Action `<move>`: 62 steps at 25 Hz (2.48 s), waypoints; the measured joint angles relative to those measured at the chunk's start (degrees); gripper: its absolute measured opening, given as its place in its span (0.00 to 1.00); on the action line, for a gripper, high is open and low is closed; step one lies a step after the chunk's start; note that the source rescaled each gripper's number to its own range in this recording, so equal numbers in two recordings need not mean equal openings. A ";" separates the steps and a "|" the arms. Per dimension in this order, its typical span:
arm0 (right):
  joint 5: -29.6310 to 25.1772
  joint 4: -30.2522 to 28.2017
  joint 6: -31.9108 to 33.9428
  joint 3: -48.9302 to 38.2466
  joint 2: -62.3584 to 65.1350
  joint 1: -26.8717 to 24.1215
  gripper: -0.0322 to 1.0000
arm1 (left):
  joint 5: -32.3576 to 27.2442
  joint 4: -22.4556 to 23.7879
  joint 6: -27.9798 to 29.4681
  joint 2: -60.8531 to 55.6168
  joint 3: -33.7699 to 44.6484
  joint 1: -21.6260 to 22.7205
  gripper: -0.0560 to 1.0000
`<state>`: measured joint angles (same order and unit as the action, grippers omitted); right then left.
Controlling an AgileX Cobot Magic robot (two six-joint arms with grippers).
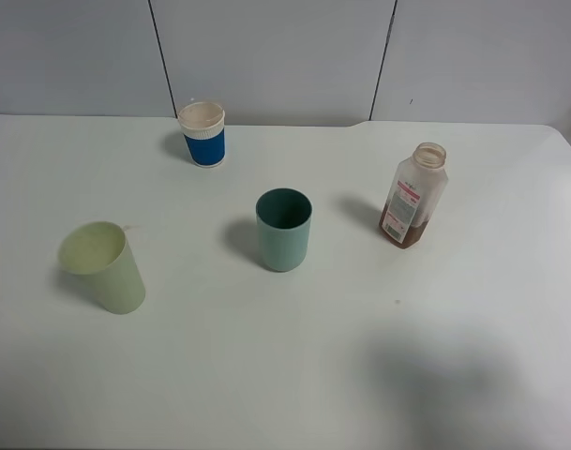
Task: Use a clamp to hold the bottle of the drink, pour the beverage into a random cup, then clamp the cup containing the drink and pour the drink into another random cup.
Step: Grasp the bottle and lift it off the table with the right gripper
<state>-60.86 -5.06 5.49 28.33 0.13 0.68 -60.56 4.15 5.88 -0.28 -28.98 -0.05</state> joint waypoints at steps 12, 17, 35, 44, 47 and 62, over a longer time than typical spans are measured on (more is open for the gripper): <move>0.00 0.00 0.00 0.00 0.00 0.00 1.00 | 0.00 0.00 0.00 0.00 0.00 0.00 0.89; 0.00 0.00 0.00 0.00 0.00 0.00 1.00 | 0.00 0.00 0.00 0.00 0.00 0.00 0.89; 0.00 -0.20 -0.62 -0.02 -9.11 0.00 1.00 | 0.00 0.00 0.00 0.00 0.00 0.00 0.89; 5.50 -5.15 0.85 0.96 -17.17 0.00 1.00 | 0.00 0.00 0.00 0.00 0.00 0.00 0.89; 10.53 -5.53 0.85 1.26 -18.71 0.00 1.00 | 0.00 0.00 0.00 0.00 0.00 0.00 0.89; 23.30 -5.59 -6.54 1.25 -38.25 0.00 1.00 | 0.00 0.00 0.00 0.00 0.00 0.00 0.89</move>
<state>-37.56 -10.65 -1.06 29.57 -38.11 0.68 -60.56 4.15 5.88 -0.28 -28.98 -0.05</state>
